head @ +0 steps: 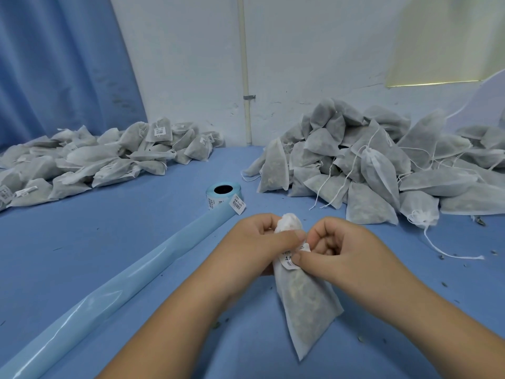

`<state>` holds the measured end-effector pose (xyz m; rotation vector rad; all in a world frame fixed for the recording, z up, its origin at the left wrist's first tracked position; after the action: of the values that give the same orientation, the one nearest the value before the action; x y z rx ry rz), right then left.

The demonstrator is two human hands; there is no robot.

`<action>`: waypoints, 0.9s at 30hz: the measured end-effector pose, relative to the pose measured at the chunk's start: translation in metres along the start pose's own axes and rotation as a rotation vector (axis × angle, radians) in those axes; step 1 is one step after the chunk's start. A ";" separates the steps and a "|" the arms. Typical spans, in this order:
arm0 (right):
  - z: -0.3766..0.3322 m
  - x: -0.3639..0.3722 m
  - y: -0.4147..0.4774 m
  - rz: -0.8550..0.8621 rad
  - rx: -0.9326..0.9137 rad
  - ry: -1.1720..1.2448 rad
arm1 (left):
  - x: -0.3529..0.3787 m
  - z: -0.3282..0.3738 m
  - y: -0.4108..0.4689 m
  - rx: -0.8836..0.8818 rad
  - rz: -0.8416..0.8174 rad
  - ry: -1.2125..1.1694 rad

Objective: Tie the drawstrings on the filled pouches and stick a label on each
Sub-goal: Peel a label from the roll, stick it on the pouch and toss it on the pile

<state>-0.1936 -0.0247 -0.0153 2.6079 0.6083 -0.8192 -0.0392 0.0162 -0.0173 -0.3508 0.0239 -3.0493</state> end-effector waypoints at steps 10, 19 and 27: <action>0.001 -0.005 0.002 0.012 0.110 0.114 | -0.001 0.008 -0.005 0.021 -0.117 -0.173; 0.002 -0.013 0.003 -0.032 0.012 0.115 | -0.001 0.012 -0.006 0.046 -0.131 -0.258; 0.009 -0.011 0.005 0.076 0.081 0.159 | 0.000 0.000 -0.004 -0.057 -0.135 0.016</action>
<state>-0.2032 -0.0361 -0.0145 2.7705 0.5251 -0.6296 -0.0392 0.0206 -0.0173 -0.3455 0.0912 -3.1901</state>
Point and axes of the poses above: each hand's wrist, its own y-axis towards the middle knuckle, its own x-axis out of the palm, z = x × y, the point moved 1 cm from there along y, towards the middle knuckle, and after that the axes turned 14 degrees about -y, right-handed, at the moved point
